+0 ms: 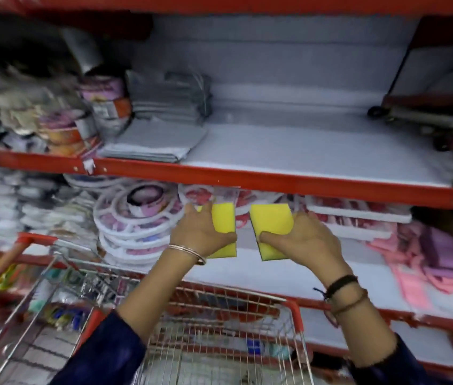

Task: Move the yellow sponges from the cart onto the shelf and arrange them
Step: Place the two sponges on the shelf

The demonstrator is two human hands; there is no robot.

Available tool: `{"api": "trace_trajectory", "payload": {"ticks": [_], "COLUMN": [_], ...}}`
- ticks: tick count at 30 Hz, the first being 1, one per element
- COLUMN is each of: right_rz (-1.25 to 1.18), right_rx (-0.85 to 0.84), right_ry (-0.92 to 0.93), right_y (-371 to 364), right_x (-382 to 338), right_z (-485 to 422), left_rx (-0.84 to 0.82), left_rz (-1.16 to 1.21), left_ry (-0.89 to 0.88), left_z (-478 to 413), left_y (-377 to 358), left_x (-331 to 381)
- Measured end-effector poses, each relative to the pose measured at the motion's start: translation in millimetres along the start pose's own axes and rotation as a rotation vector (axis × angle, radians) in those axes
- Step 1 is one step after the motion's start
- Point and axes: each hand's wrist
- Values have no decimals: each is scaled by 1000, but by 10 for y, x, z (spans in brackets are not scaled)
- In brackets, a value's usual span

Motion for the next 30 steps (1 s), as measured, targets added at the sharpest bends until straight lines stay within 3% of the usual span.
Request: {"api": "trace_trajectory", "payload": {"ticks": [6,12,26,28,30], "right_rz": [-10,-10,93,90,64], "right_rx": [189,232,52,92,210], "right_ry": [28,-20,-141,-128,-79], "right_y": [644,873,465,467,507], "right_x": [-296,-527,-611,-605,-599], "right_z": [-318,-865,-1827,-1783,-1662], "left_rx": [94,131,33,77,243], "left_rz": [-46,-109,-224,-225,-142], "left_ry": [-72,-52,23,3,-69], "left_z": [-348,-1031,-1989,-1920,-1778], "left_y": [620,915,613,653,712], "left_x": [505,825,726,711,692]}}
Point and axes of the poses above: each hand's wrist, its own z-axis away from the middle knuckle, its own y-axis out of the back of the hand, x = y × z, and after that the axes turned 4 degrees about -x, right-handed
